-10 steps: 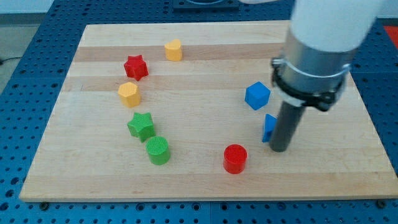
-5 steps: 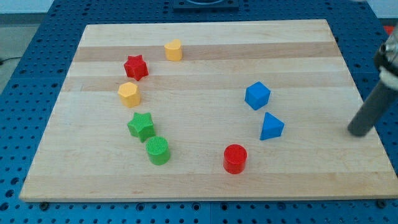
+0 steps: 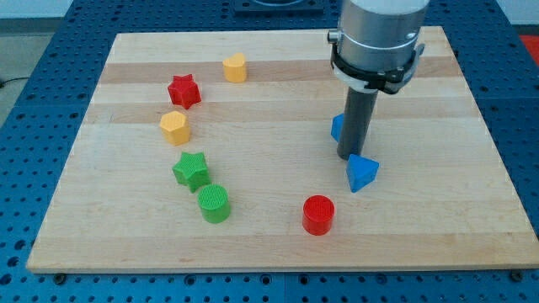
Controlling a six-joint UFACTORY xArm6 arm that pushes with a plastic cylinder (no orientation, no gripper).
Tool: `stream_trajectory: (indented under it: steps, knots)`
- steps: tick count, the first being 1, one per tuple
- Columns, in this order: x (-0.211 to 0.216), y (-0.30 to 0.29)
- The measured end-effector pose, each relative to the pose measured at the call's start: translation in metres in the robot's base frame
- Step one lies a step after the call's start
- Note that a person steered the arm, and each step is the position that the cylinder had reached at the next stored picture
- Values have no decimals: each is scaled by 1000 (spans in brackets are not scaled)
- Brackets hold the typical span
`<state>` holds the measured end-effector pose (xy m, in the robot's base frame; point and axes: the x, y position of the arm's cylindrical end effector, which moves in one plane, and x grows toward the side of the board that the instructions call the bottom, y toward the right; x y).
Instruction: Place the blue blocks diagonally to red circle
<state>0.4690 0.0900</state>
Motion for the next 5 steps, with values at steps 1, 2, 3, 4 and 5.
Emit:
stream_trajectory:
  steps: [1,2,3,4,5]
  knots:
    - [-7,-10]
    - [-29,-11]
    - [-33,-38]
    - [-43,-75]
    - [-66,-46]
